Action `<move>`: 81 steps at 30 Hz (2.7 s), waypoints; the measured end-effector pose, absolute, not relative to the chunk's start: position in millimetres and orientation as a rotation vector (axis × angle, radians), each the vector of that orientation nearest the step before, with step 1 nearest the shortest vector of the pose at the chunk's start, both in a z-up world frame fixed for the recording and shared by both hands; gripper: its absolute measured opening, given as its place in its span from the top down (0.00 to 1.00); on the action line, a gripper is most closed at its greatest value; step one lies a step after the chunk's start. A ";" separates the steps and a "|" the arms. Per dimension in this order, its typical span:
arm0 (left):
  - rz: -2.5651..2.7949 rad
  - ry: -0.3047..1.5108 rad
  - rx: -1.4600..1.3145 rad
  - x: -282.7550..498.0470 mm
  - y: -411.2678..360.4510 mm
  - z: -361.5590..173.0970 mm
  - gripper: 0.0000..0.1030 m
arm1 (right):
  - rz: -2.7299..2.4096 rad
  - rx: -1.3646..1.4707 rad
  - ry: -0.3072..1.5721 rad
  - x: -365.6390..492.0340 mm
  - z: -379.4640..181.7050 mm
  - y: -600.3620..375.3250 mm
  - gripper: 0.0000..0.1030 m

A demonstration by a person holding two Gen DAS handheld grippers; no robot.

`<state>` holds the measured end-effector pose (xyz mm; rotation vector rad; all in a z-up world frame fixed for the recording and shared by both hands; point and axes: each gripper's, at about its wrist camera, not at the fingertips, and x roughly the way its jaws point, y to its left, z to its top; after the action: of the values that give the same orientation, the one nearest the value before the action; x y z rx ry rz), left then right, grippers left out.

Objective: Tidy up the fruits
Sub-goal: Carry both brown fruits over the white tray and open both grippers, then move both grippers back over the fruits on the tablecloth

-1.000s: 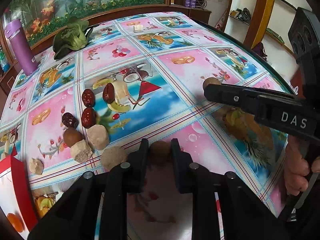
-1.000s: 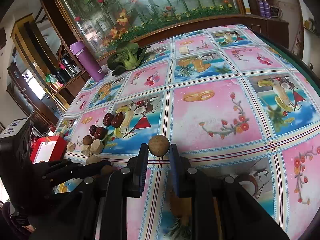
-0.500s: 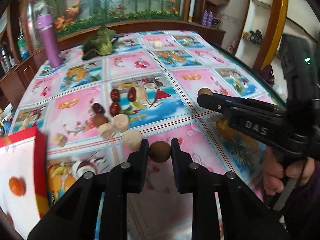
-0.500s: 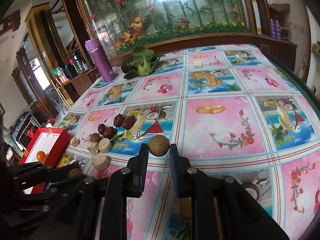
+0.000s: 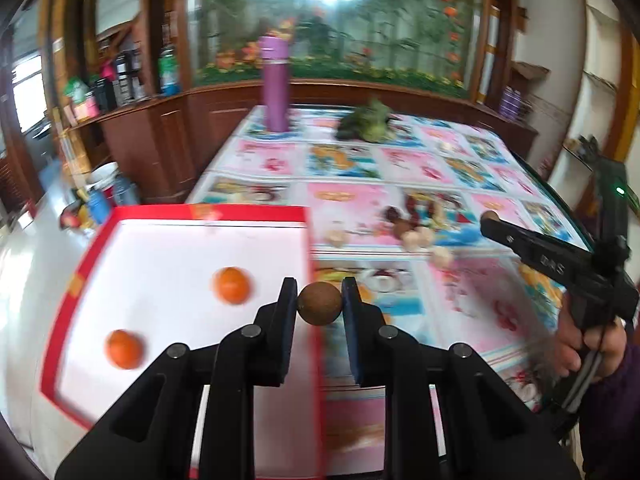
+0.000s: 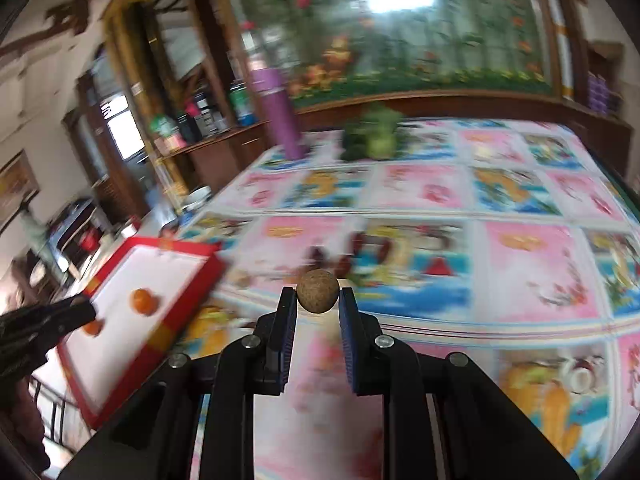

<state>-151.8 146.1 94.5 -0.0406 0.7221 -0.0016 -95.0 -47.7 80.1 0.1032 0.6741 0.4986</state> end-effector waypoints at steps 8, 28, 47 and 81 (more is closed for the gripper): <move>0.214 0.700 -0.118 -168.7 238.8 91.8 0.76 | 0.780 0.053 0.743 -116.0 95.5 75.8 0.81; 0.294 0.785 -0.060 -190.5 255.8 53.2 0.76 | 0.809 -0.099 0.896 -137.5 48.1 153.5 0.81; 0.375 0.830 -0.010 -191.7 255.1 42.2 0.62 | 0.764 -0.140 0.877 -144.1 48.2 147.3 0.80; 0.376 0.709 0.130 -194.6 186.9 96.5 0.27 | 0.661 0.066 0.762 -125.2 85.2 47.9 0.77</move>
<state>-194.6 186.9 96.5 0.1301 0.7095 0.3756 -125.2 47.9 85.2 0.0655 0.7623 0.6612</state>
